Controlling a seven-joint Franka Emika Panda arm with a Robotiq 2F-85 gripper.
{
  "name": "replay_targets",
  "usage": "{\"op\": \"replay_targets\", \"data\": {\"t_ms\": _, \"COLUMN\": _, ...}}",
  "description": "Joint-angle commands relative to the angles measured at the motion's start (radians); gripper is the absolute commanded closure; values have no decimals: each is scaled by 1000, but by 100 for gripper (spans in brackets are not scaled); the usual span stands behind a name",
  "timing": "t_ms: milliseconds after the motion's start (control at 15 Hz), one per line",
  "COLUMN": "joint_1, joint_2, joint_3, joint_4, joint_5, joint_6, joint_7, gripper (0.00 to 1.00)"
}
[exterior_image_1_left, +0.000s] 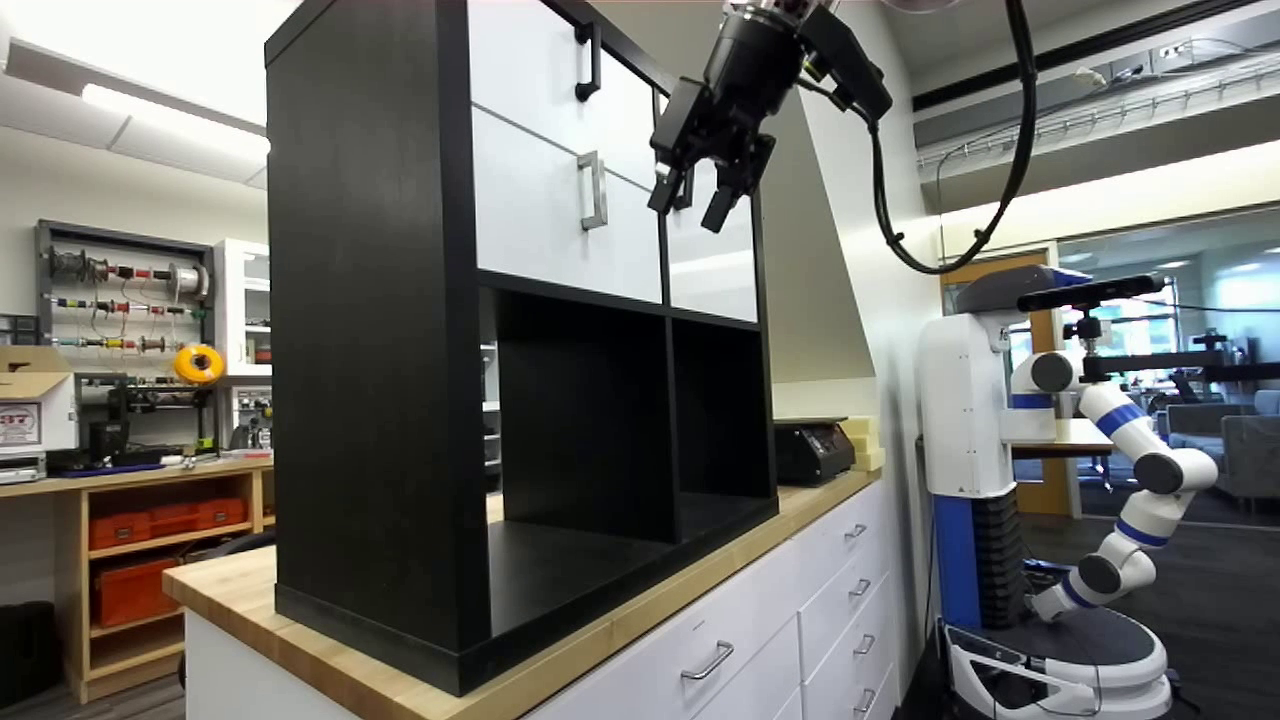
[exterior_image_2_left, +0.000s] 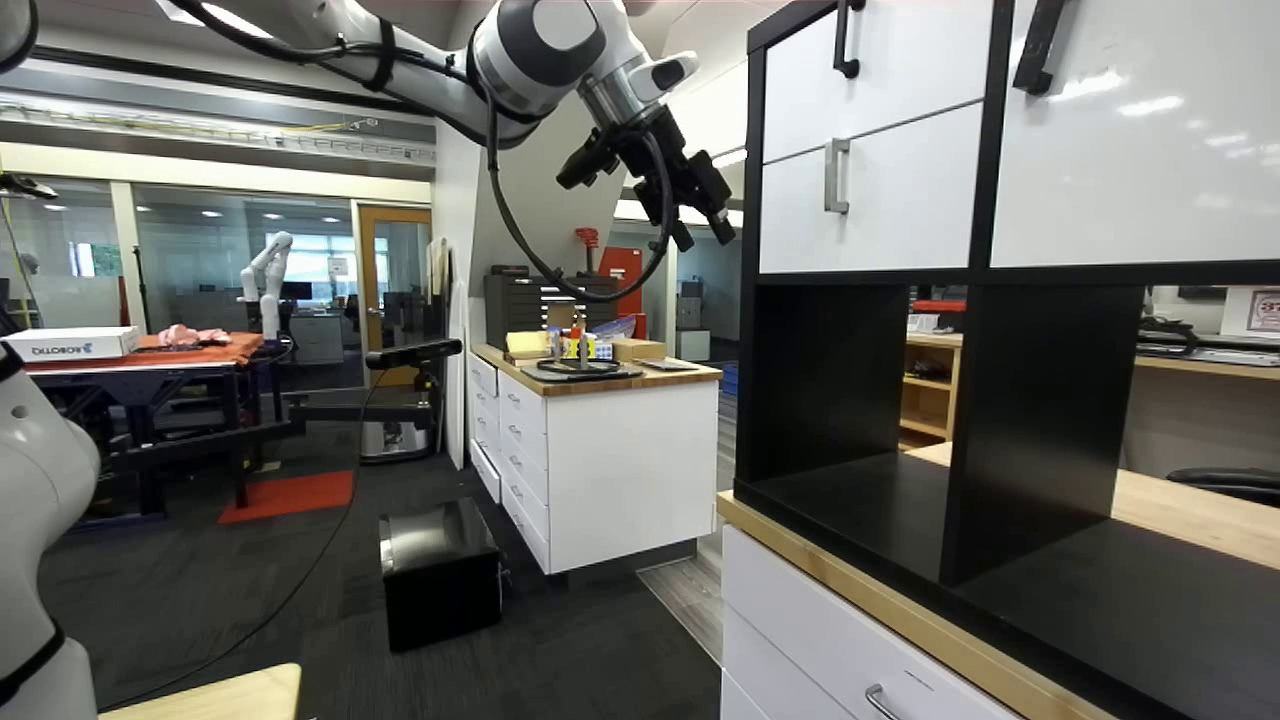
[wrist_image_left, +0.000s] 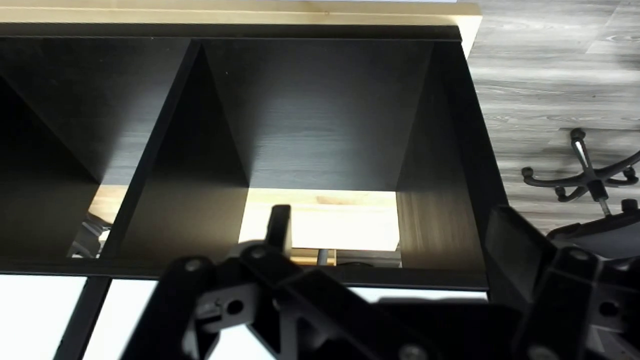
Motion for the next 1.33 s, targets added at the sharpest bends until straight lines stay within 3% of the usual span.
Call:
{"op": "replay_targets", "data": {"t_ms": 0, "joint_1": -10, "joint_2": 45, "joint_3": 8, "joint_4": 69, "joint_5": -29, "joint_6": 20, "joint_7": 16, "gripper": 0}}
{"op": "replay_targets", "data": {"t_ms": 800, "joint_1": -12, "joint_2": 115, "joint_3": 0, "joint_4": 268, "joint_5": -112, "joint_6": 58, "joint_7": 51, "gripper": 0}}
{"op": "replay_targets", "data": {"t_ms": 1267, "joint_1": -26, "joint_2": 136, "joint_3": -27, "joint_4": 300, "joint_5": -124, "joint_6": 83, "joint_7": 51, "gripper": 0}}
